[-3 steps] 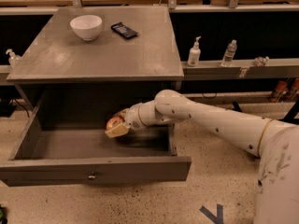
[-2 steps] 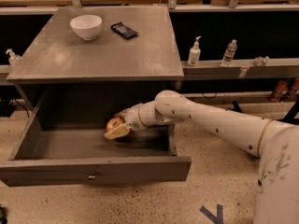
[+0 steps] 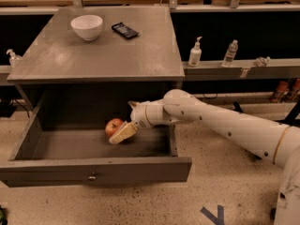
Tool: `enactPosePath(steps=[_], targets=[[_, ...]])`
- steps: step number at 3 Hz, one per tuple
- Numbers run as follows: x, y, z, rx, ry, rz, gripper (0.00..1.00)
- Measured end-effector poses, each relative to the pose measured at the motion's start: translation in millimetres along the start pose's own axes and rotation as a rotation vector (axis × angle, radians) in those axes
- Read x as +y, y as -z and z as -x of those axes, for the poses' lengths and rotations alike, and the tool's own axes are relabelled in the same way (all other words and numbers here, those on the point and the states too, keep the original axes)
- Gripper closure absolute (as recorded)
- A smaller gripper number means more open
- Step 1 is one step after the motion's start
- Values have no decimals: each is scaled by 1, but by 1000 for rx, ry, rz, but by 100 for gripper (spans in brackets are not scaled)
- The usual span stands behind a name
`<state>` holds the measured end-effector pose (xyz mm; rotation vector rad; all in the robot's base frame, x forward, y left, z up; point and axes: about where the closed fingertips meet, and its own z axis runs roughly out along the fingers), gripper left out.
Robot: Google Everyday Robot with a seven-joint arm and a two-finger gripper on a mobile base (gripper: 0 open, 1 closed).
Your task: Place apple into top drawer
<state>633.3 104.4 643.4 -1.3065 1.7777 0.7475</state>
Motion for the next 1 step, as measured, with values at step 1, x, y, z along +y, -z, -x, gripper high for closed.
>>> enactPosePath(steps=[1], targets=[[-1, 47, 10, -44, 43, -82, 0]])
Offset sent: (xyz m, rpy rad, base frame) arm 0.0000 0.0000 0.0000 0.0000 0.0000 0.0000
